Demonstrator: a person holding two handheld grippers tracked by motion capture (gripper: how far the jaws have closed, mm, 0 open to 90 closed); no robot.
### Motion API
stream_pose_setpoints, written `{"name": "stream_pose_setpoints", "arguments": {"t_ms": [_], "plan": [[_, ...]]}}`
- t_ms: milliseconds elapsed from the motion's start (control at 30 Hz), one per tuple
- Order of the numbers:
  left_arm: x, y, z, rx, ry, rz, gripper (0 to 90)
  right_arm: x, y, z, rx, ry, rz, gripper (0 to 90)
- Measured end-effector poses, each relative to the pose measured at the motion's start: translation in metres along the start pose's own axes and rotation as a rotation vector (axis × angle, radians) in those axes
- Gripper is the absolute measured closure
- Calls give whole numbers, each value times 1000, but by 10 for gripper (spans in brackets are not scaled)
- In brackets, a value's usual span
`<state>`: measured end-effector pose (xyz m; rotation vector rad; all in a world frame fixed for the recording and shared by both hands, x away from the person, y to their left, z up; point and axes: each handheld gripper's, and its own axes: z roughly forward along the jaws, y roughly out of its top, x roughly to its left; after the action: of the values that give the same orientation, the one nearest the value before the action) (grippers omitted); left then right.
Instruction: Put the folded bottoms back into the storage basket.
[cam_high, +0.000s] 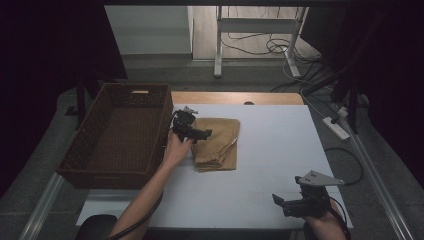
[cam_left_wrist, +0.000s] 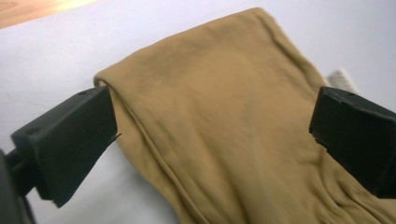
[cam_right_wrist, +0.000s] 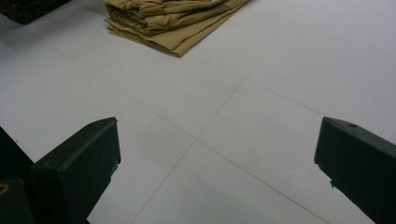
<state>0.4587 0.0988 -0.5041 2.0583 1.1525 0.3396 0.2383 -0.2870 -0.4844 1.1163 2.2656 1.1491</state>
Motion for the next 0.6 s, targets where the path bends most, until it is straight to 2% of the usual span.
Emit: {"name": "stream_pose_setpoints", "arguments": {"t_ms": [133, 367, 600], "plan": [[8, 6, 7, 9, -5, -19, 0, 0, 0, 0, -4, 4, 2, 12], [23, 18, 19, 29, 31, -45, 8, 0, 0, 0, -2, 9, 0, 12], [38, 21, 29, 60, 48, -68, 37, -1, 0, -1, -4, 11, 2, 12]]}}
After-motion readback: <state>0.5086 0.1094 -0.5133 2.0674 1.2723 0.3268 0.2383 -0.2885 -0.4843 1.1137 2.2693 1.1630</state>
